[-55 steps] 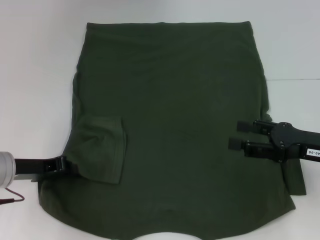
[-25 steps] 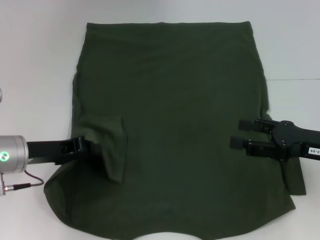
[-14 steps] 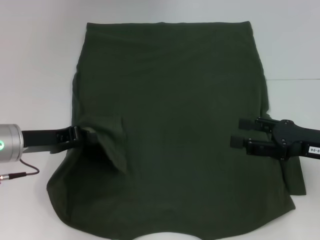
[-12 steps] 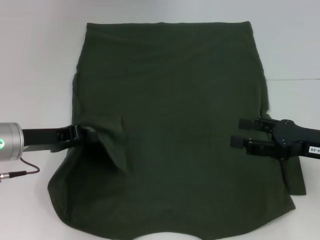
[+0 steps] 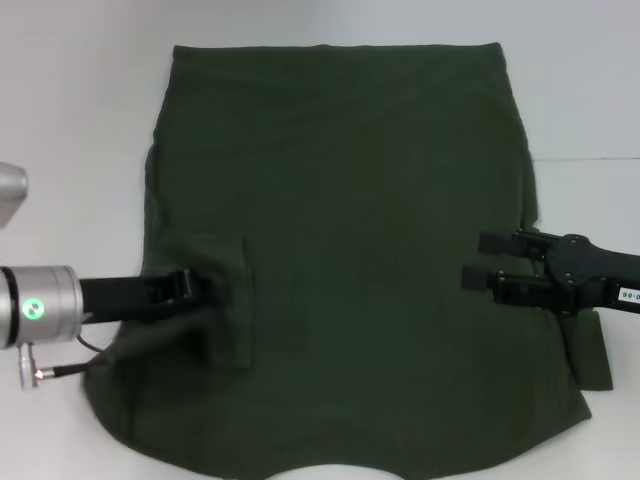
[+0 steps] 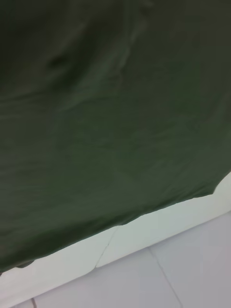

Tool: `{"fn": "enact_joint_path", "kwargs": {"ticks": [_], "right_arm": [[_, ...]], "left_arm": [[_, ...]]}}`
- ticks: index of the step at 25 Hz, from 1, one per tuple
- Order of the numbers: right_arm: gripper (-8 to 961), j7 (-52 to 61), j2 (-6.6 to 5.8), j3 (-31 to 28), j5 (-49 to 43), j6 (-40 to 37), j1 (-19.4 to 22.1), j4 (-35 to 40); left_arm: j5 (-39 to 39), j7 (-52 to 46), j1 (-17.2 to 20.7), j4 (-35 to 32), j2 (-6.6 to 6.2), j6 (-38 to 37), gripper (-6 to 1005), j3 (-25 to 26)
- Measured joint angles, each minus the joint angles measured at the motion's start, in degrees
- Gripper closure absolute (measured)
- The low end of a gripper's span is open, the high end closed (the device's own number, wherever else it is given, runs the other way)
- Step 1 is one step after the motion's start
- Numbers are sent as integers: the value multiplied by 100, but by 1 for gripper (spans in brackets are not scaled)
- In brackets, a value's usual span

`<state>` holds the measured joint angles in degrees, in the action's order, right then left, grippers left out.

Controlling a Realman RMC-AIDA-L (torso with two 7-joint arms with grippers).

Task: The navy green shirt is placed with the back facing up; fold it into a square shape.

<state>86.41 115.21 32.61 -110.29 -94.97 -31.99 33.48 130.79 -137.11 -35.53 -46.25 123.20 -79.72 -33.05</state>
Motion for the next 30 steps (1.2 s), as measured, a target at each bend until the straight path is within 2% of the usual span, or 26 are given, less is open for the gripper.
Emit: {"fn": "enact_joint_path", "kwargs": {"ticks": [5,7,14,21,24,28,30], "right_arm": [[86,-1,-3,0,0,5,-12,0],[86,-1,-5,0,0,6,-17,1],[83,-1,-9,0,0,22,-18,41],[81,45,-5,-91,8,76,22,44],[80,249,-27,-243,6,81,50,51],[79,657,-131,-298,-39,152,125,126],[78,1015,-168,-270,-71,278,188,265]], "left_arm": [[-119,163,3,238,61,-12,986,1],[-195,270,-32,421,62,13,986,-7],[-208,390,-33,445,44,6,985,-16],[-732,1252,46,463,17,-214,986,45],[-1020,1870,104,478,51,-277,869,26],[-1200,2704,118,616,75,-316,643,-76],[-1269,3208,107,733,79,-372,569,-102]]}}
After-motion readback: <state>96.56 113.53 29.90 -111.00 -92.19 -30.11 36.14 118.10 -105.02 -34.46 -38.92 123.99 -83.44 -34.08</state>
